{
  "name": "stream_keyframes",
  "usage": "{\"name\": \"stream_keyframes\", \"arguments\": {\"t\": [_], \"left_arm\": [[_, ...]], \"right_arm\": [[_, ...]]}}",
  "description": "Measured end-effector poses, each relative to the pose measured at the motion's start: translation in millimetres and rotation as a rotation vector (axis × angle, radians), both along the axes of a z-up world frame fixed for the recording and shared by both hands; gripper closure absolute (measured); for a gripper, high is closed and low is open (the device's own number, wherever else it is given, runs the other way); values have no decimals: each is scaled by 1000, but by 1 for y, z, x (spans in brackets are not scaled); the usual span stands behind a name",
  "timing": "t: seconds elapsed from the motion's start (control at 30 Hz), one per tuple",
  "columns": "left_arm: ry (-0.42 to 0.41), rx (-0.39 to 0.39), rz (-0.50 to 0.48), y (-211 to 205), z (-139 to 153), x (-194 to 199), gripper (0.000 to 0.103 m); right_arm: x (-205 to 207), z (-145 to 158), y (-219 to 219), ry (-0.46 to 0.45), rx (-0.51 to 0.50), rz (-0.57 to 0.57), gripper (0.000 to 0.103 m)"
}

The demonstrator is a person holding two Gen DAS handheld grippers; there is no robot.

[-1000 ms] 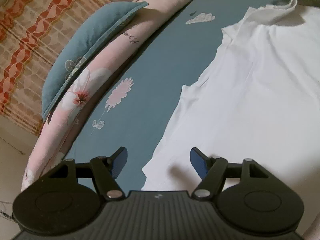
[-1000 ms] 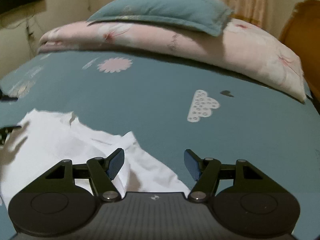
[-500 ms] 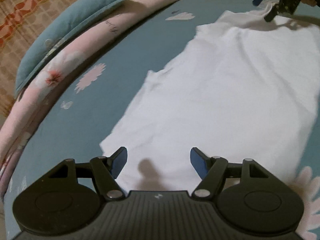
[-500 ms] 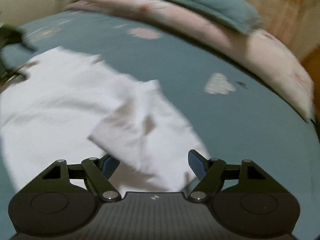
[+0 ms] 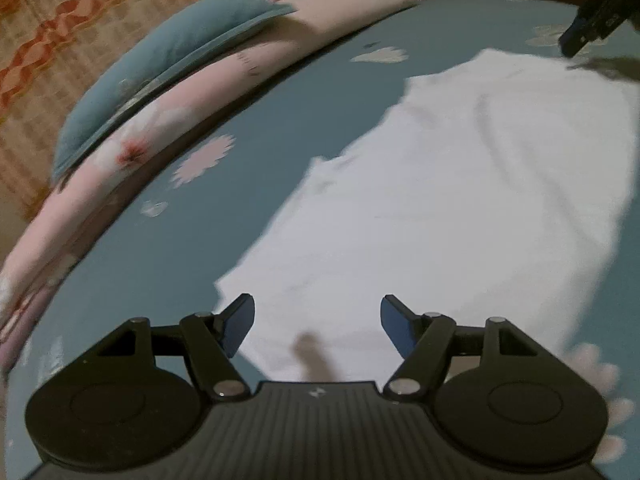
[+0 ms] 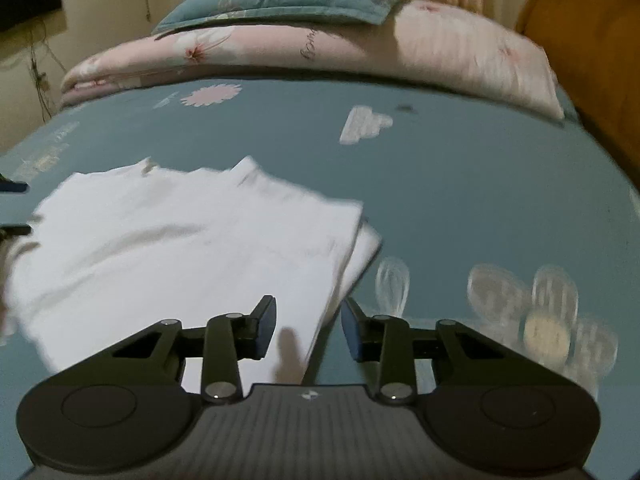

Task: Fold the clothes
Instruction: 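Move both open tools back over the folded shirt toward its other side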

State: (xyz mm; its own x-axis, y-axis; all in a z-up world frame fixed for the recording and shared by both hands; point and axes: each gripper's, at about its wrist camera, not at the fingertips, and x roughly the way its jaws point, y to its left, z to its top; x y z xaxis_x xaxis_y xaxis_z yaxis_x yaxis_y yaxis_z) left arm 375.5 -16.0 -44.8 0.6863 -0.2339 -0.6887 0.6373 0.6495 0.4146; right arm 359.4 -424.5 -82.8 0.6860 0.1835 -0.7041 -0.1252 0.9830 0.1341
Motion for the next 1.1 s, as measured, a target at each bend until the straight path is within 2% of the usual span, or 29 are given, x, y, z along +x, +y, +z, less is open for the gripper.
{"name": "stream_keyframes", "arguments": {"t": [0.13, 0.17, 0.2, 0.27, 0.33, 0.4, 0.53, 0.67, 0.8, 0.93, 1.07, 1.1], "left_arm": [[58, -58, -24, 5, -6, -14, 32], [75, -64, -15, 6, -9, -15, 32], [99, -69, -3, 7, -12, -14, 32], [124, -64, 30, 13, -18, -12, 32], [147, -58, 64, 19, -24, -9, 30], [163, -58, 90, 25, -27, -9, 24], [159, -48, 118, 33, -21, -11, 23], [160, -77, 123, 22, -23, 3, 24], [163, -108, 128, 10, -25, 18, 24], [165, -139, 132, -1, -26, 33, 23], [167, -170, 137, -12, -28, 48, 21], [139, -163, 182, -10, -26, 55, 21]], "right_arm": [[-37, -12, -1, 49, 86, -21, 63], [-42, -15, 0, 56, 101, -22, 75], [-46, -18, 2, 62, 115, -19, 96], [-52, -22, 7, 70, 88, -25, 99], [-58, -26, 10, 89, 65, -38, 100], [-68, -27, 8, 95, 69, -51, 100], [-78, -19, 7, 98, 59, -61, 99], [-69, 12, 27, -1, -2, -7, 92], [-40, 20, 58, -42, 37, 75, 91], [-17, 6, 82, -48, 66, 117, 89], [-7, -18, 86, -40, 129, 17, 88], [-8, -23, 87, -42, 148, -15, 86]]}}
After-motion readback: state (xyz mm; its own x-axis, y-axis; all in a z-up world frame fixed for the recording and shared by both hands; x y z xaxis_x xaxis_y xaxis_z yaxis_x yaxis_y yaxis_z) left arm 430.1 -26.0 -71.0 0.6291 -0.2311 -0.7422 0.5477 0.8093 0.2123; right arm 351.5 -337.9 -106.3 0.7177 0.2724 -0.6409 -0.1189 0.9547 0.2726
